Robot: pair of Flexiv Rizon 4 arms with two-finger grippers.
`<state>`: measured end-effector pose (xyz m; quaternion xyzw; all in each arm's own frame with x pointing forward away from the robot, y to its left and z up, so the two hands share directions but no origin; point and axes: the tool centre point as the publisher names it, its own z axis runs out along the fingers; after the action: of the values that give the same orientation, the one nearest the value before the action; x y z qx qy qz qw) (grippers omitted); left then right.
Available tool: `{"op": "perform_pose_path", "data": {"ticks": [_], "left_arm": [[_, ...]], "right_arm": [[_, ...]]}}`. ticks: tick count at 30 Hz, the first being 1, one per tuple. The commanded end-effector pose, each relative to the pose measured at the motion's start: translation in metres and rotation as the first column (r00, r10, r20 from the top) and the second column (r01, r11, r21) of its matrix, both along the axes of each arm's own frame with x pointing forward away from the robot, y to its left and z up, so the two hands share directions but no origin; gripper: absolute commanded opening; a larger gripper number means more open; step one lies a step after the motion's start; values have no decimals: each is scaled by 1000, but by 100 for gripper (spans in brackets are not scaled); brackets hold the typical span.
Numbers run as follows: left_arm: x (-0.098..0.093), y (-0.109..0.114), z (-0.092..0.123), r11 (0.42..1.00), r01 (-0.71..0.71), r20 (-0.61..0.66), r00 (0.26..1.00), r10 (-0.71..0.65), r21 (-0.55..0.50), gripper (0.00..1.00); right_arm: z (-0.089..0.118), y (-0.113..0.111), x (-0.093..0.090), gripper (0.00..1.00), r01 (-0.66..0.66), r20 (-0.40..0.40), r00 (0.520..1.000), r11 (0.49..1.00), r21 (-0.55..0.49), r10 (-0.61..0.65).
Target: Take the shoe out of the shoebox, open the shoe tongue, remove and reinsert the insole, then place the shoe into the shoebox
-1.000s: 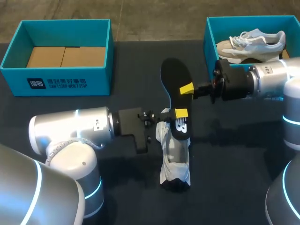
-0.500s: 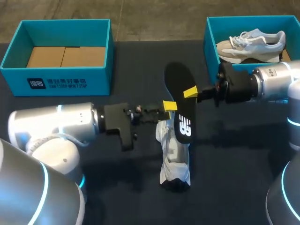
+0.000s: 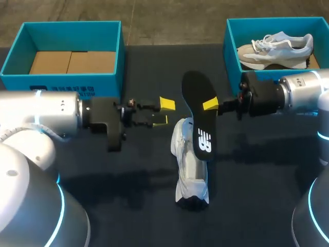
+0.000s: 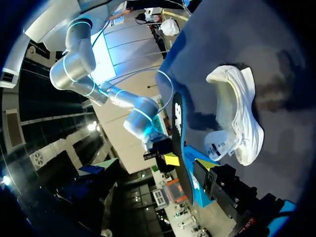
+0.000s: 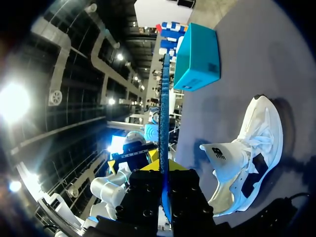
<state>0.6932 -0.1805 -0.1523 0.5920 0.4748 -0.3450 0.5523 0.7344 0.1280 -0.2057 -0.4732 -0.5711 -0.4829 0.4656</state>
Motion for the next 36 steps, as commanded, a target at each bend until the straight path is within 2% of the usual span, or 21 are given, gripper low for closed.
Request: {"op": "perform_pose_path", "data": {"ticks": [1, 4, 10, 17, 18, 19, 20, 31, 33, 36], "left_arm": [[-3, 9, 1, 1000, 2, 1, 1000, -2, 0, 100], [4, 17, 7, 999, -17, -3, 1000, 17, 46, 100], [28, 36, 20, 972, -36, -82, 995, 57, 233, 100], [56, 42, 39, 883, -28, -143, 984, 108, 469, 100], [59, 40, 42, 836, -50, -119, 983, 137, 547, 100], [62, 36, 48, 722, -180, 15, 973, 228, 668, 100], [62, 32, 54, 602, -308, 171, 946, 275, 736, 100], [62, 32, 54, 602, -308, 171, 946, 275, 736, 100], [74, 30, 59, 550, -294, 150, 944, 293, 781, 100], [85, 27, 66, 514, -256, 120, 952, 283, 819, 100]], "right_arm": [[0, 0, -1, 0, 3, 0, 1000, 1000, -1, -3], [0, 0, -1, 0, 3, 0, 1000, 1000, -1, -3], [0, 0, -1, 0, 3, 0, 1000, 1000, -1, -3], [0, 0, -1, 0, 3, 0, 1000, 1000, -1, -3], [0, 0, -1, 0, 3, 0, 1000, 1000, -1, -3], [0, 0, -1, 0, 3, 0, 1000, 1000, -1, -3], [0, 0, -1, 0, 3, 0, 1000, 1000, -1, -3], [0, 0, -1, 0, 3, 0, 1000, 1000, -1, -3], [0, 0, -1, 0, 3, 0, 1000, 1000, -1, -3], [0, 0, -1, 0, 3, 0, 1000, 1000, -1, -3]]}}
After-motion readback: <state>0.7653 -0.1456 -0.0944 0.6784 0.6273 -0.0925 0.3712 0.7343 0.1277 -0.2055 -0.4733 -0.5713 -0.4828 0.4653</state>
